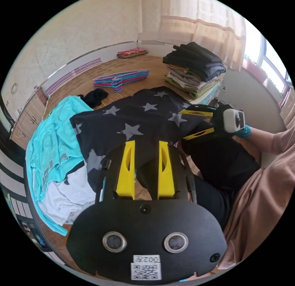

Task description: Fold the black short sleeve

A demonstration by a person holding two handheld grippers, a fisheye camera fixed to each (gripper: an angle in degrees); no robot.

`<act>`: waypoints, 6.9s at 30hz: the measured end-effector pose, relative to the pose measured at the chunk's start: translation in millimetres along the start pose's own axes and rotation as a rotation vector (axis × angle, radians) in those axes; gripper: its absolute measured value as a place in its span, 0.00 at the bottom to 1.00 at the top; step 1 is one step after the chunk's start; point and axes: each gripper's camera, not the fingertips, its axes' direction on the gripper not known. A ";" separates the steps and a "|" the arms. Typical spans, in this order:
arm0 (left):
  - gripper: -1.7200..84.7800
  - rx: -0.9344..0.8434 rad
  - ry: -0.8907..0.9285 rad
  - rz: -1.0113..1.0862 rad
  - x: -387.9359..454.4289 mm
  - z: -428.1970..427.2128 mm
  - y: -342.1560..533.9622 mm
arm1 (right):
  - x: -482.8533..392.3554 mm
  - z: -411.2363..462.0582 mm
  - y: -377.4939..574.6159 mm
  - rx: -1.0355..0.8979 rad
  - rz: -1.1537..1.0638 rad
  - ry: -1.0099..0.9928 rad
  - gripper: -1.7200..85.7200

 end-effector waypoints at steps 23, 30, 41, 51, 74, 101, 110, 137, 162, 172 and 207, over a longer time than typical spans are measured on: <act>0.18 -0.155 -0.419 0.005 97.6 88.3 -30.0 | 66.4 -59.7 -45.2 0.044 0.339 -0.067 0.01; 0.10 -0.212 -0.664 0.000 97.9 86.6 -24.3 | 63.5 -61.6 -40.6 0.023 0.310 -0.122 0.06; 0.05 -0.160 -0.617 -0.032 94.9 42.3 -47.2 | 19.0 -31.3 -31.8 -0.129 0.219 -0.105 0.21; 0.10 -0.202 -0.665 -0.076 91.4 37.6 -47.1 | 38.7 -35.9 -9.8 -0.149 0.394 0.028 0.11; 0.01 0.179 -0.445 -0.261 -34.8 -149.0 -165.6 | 217.2 -216.7 22.7 0.271 0.353 -0.326 0.01; 0.01 0.088 -0.326 -0.138 34.0 -79.1 -261.9 | 150.3 -192.0 120.9 0.305 0.404 -0.919 0.02; 0.01 -0.037 -0.339 0.126 111.0 18.3 -348.8 | 155.6 -129.8 194.2 0.105 0.570 -0.802 0.04; 0.08 -0.302 -0.408 0.786 155.6 167.6 -537.8 | 166.0 -32.6 288.8 -0.137 0.679 -0.737 0.03; 0.08 -0.338 -0.221 -0.109 -58.6 228.8 -435.2 | 247.0 3.8 225.5 0.240 0.721 -0.547 0.11; 0.01 -0.265 -0.155 -0.129 -88.0 224.0 -404.4 | 342.5 149.1 111.4 0.206 0.849 -0.401 0.14; 0.04 -0.152 -0.231 -0.168 -105.7 90.7 -244.2 | 295.0 49.4 130.2 0.200 0.561 -0.340 0.10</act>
